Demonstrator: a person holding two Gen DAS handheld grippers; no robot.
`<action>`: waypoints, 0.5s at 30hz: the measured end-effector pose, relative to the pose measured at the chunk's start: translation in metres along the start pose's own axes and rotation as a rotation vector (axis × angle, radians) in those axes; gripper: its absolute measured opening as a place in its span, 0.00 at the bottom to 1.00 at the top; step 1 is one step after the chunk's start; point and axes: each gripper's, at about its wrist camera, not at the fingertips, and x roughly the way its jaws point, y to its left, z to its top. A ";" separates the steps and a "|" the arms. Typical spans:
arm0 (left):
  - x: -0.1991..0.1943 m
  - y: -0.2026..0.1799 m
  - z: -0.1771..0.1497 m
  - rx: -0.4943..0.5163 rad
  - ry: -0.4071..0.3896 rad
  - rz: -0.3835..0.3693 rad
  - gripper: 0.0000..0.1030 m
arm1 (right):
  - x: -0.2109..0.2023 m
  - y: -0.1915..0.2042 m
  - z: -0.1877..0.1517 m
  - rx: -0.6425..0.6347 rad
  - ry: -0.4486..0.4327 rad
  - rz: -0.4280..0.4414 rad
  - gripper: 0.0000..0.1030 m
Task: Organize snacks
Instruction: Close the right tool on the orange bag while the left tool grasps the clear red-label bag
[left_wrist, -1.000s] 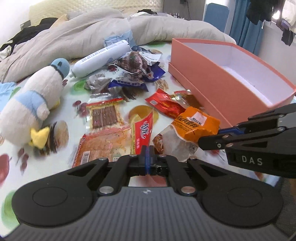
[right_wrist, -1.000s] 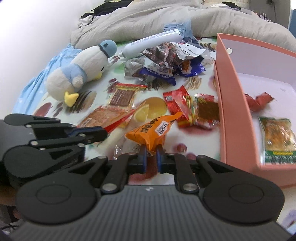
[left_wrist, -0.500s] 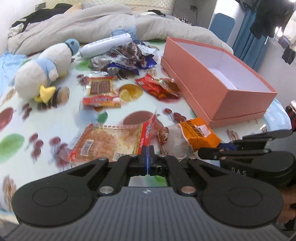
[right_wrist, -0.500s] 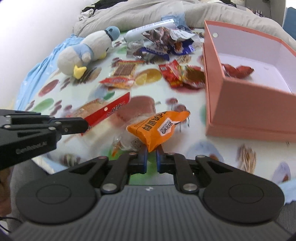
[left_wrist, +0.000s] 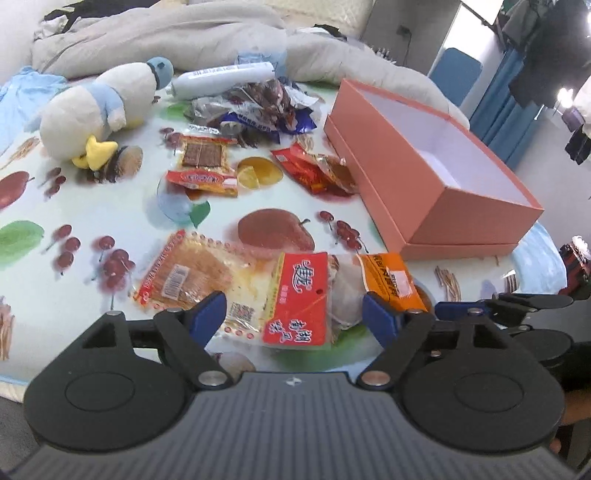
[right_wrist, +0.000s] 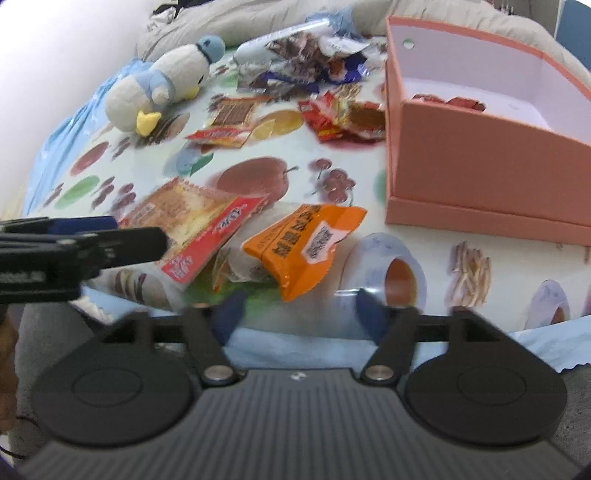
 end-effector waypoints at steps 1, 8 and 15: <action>0.001 0.003 0.001 -0.001 -0.004 0.006 0.88 | 0.000 -0.001 0.001 -0.006 -0.004 -0.001 0.76; 0.026 0.036 0.014 -0.010 -0.001 0.108 0.89 | 0.006 -0.003 0.020 0.017 -0.027 0.011 0.84; 0.057 0.058 0.023 0.009 0.010 0.161 0.92 | 0.025 0.006 0.032 0.057 -0.008 -0.011 0.84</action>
